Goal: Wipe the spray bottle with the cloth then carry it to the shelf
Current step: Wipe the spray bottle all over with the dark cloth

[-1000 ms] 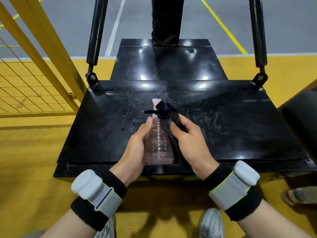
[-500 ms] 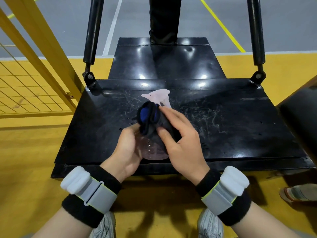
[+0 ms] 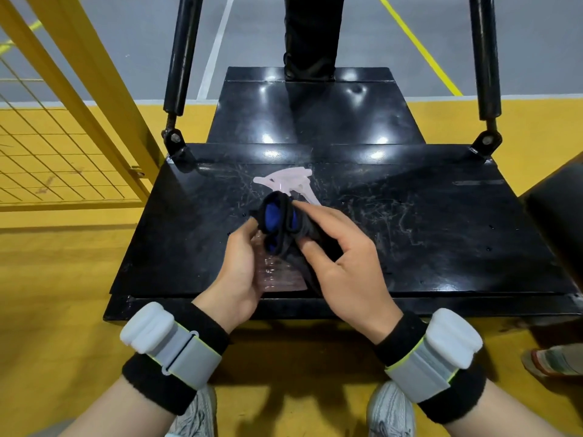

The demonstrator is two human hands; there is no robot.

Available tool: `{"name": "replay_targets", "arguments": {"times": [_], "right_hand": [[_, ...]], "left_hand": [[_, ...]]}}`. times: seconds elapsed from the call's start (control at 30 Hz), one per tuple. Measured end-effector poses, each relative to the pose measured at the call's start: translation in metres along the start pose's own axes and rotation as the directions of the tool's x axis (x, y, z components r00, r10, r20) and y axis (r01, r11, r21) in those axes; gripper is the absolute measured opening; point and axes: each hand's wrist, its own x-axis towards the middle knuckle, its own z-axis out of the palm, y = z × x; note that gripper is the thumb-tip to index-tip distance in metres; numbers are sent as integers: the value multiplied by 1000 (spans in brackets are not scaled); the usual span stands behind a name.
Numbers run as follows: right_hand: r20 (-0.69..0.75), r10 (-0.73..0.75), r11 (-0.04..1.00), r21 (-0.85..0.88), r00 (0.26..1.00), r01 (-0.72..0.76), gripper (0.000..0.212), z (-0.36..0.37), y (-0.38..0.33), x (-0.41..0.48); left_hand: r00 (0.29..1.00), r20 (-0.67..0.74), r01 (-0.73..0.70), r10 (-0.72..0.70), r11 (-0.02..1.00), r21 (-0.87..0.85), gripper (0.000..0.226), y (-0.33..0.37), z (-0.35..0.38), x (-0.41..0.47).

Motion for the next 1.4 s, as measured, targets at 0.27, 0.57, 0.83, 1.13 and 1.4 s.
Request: {"name": "replay_targets", "arguments": {"times": [0.27, 0.57, 0.83, 1.13, 1.4], "right_hand": [[-470, 194, 956, 288, 861, -59, 41, -30, 6, 24], [-166, 431, 898, 172, 887, -404, 22, -21, 21, 18], [41, 648, 607, 576, 761, -547, 27, -27, 7, 25], [-156, 370, 923, 174, 916, -343, 13, -27, 22, 20], [33, 618, 606, 617, 785, -503, 28, -28, 7, 26]], "left_hand": [[996, 23, -86, 84, 989, 119, 30, 4, -7, -1], [990, 142, -25, -16, 959, 284, 37, -7, -6, -8], [989, 144, -14, -24, 965, 260, 35, -1, -10, -12], [993, 121, -32, -4, 956, 291, 34, -1, -5, -13], [985, 160, -119, 70, 939, 323, 35, 3, -6, -13]]}}
